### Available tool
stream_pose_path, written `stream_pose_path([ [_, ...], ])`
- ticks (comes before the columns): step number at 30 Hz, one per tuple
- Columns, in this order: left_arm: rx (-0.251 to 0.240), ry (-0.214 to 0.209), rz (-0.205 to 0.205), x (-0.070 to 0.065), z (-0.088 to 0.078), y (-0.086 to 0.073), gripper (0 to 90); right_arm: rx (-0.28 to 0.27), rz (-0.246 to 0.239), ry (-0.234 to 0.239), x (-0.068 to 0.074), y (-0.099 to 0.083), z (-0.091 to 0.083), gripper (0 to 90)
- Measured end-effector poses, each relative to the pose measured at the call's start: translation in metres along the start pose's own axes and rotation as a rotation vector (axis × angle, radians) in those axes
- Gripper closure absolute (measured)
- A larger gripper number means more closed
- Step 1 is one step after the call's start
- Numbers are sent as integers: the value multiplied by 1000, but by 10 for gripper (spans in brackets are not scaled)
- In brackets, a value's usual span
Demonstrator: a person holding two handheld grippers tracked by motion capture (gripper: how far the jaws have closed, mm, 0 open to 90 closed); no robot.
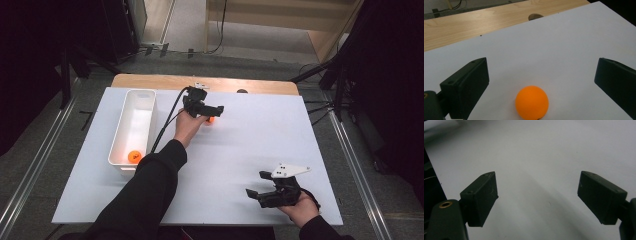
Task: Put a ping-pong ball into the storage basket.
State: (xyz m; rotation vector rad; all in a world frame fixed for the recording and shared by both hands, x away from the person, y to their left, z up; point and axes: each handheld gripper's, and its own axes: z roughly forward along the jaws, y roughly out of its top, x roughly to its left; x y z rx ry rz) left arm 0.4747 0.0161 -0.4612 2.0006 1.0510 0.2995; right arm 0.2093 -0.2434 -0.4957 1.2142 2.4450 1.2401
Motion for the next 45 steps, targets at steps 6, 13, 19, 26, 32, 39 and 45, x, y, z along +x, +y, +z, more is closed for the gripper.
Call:
stream_pose_path([
  [6, 6, 5, 9, -1, 3, -4, 0, 2, -6, 1, -1, 0, 1, 150],
  [13, 20, 12, 2, 1, 9, -10, 0, 2, -4, 0, 0, 0, 1, 150],
  [19, 25, 8, -2, 3, 12, -15, 0, 2, -6, 0, 0, 0, 2, 150],
  [26, 40, 2, 0, 2, 17, -19, 0, 11, -7, 1, 0, 0, 2, 150],
  [32, 58, 3, -2, 2, 22, -24, 0, 14, -9, 2, 1, 1, 2, 150],
  [39, 72, 6, 5, 2, 25, -31, 0, 13, -13, 1, 1, 1, 2, 150],
  [45, 86, 31, 30, -1, 29, -35, 0, 14, -23, 1, 1, 1, 2, 150],
])
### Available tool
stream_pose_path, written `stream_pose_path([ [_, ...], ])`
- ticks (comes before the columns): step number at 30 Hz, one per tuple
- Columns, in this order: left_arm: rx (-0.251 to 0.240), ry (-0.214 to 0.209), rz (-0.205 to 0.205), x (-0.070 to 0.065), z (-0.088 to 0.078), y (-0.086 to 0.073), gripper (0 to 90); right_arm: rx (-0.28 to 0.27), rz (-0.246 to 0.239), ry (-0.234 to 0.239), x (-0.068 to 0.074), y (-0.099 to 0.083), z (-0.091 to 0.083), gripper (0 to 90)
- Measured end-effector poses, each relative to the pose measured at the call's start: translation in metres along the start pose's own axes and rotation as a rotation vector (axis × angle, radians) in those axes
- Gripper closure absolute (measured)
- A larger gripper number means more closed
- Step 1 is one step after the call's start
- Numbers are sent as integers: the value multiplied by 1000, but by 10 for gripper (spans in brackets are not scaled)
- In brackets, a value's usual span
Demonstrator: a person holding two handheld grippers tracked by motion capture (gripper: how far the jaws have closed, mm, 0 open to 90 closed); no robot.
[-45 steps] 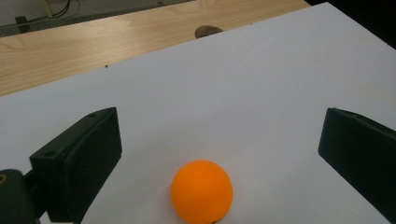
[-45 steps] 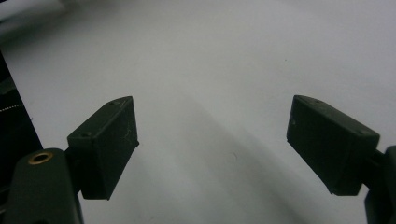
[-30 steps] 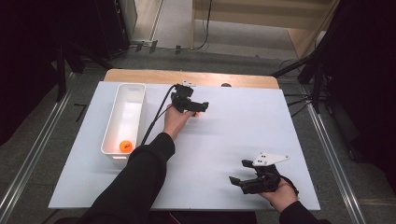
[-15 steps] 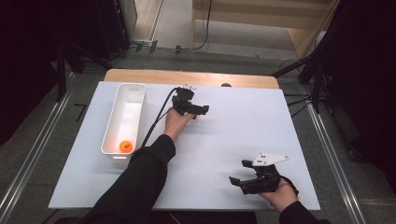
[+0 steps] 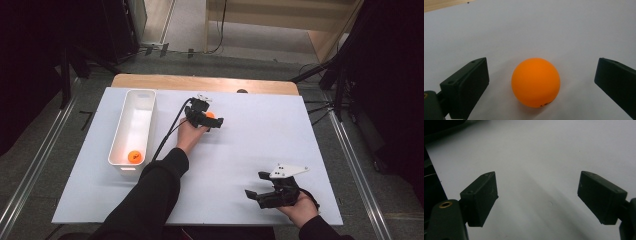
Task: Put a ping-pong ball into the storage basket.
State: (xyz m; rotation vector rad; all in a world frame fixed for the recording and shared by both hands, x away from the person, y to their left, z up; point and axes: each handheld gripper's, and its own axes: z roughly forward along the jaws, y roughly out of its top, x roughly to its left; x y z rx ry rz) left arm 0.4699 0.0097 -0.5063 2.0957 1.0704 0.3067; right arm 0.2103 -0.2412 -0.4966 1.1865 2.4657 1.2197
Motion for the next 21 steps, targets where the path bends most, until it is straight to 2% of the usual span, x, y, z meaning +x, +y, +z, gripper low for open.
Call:
stream_pose_path([
  [4, 24, 22, 19, 1, 4, -4, 0, 0, 4, -1, 0, 0, 0, 150],
  [12, 37, 62, 69, -4, 6, -7, 0, 2, 3, -3, 0, 0, 0, 150],
  [16, 55, 137, 97, -10, 8, -7, 0, 3, -1, -4, 1, 0, 0, 150],
  [17, 51, 144, 105, -11, 8, -8, 0, 8, 2, 0, 1, -1, 0, 150],
  [21, 53, 144, 87, -9, 8, -8, 13, 5, 3, 4, 2, 0, 0, 149],
])
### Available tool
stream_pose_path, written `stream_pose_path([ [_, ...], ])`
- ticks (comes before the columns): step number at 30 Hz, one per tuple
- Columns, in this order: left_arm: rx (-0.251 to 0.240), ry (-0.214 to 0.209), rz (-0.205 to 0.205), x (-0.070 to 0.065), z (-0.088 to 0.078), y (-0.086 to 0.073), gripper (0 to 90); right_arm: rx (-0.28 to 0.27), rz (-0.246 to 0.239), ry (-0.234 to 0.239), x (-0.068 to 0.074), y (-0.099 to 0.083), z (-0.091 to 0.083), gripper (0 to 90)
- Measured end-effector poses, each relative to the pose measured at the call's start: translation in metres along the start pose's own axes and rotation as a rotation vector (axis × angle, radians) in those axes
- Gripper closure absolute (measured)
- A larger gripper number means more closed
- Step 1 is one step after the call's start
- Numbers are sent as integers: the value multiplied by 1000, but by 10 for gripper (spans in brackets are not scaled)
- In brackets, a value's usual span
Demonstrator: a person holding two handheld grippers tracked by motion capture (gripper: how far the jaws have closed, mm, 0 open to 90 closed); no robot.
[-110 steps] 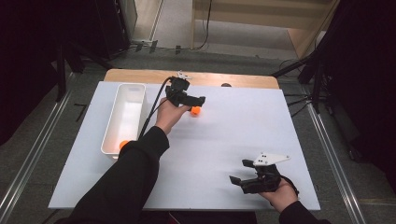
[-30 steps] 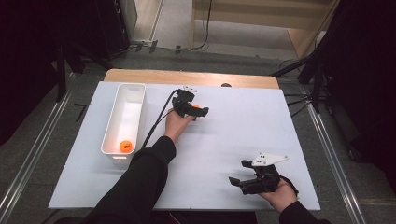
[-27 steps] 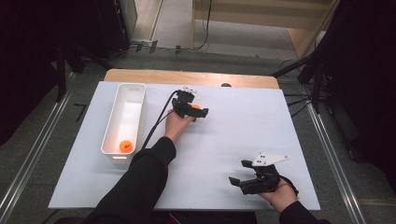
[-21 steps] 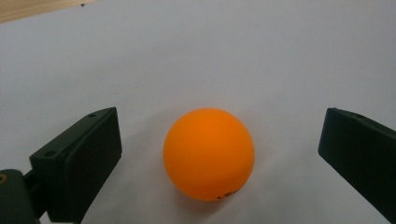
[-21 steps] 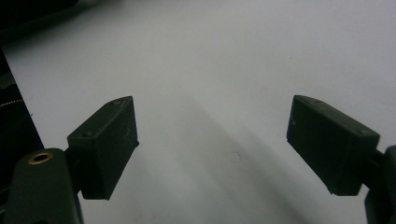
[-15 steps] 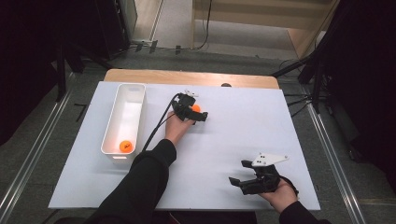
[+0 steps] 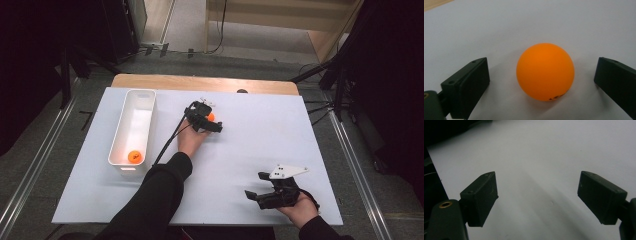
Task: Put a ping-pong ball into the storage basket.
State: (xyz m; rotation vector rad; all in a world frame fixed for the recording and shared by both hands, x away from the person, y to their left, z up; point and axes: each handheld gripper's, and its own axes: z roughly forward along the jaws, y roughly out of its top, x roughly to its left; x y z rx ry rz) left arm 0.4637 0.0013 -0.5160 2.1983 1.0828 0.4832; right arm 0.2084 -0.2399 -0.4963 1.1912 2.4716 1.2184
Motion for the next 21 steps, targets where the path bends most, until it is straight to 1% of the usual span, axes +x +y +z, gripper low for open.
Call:
stream_pose_path([
  [5, -6, -1, 0, -1, -1, -1, 44, 1, -1, 1, 0, 0, 0, 149],
  [8, -16, -4, 2, -2, -3, -2, 96, 0, -4, -1, 0, 0, 0, 150],
  [10, -23, -5, 1, -3, -6, -3, 165, 1, -6, -3, 0, 0, 0, 150],
  [11, -33, -6, -1, -3, -6, -4, 185, 2, -6, -3, 0, 0, 0, 149],
  [13, -31, 1, -5, -4, -8, -4, 253, 3, -7, -5, 0, 0, 1, 150],
  [15, -32, 5, -7, -4, -11, -4, 379, 1, -12, -6, -1, 0, 1, 150],
  [17, -29, 4, -6, -5, -11, -3, 427, 2, -10, -3, -1, 0, 1, 150],
  [20, -31, -3, -17, -6, -12, -3, 501, 2, -9, -3, -1, 0, 1, 150],
  [21, -30, -7, -16, -5, -12, -4, 502, 3, -9, -3, -1, 0, 1, 149],
])
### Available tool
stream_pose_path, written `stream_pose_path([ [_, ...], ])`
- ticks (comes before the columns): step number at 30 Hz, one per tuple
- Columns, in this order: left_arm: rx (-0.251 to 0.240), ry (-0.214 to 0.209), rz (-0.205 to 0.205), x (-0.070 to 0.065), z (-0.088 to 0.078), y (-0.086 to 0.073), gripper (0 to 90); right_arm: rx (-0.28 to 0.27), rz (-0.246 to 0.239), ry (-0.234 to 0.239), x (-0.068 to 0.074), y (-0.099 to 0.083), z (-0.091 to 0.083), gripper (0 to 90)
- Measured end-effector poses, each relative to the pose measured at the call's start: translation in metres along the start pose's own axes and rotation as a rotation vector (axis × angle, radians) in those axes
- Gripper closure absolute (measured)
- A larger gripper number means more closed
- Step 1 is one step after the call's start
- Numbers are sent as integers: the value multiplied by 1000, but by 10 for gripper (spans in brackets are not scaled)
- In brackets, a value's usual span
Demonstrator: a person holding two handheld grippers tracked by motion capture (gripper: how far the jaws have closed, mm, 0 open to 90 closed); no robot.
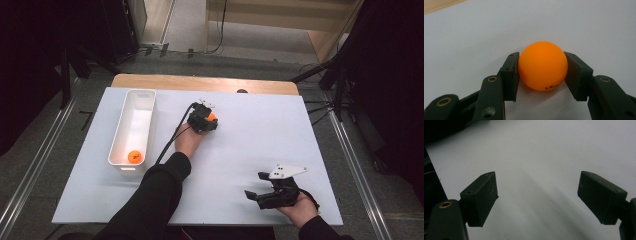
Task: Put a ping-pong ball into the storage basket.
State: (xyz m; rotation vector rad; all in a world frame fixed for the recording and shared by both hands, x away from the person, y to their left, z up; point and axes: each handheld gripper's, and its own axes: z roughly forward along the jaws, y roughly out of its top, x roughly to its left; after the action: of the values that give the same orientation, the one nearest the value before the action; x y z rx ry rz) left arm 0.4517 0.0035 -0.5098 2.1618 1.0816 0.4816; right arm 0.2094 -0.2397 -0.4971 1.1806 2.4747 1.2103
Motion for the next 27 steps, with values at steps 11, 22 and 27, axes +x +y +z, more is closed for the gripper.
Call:
stream_pose_path([
  [11, -8, -38, -32, 0, -4, -1, 509, -3, 0, -6, -1, 0, -1, 149],
  [22, -4, -123, -44, -3, -23, 5, 508, 0, 4, -9, -1, 0, 0, 150],
  [27, 7, -161, -35, -6, -33, 4, 508, 4, 1, -12, -1, 0, 0, 150],
])
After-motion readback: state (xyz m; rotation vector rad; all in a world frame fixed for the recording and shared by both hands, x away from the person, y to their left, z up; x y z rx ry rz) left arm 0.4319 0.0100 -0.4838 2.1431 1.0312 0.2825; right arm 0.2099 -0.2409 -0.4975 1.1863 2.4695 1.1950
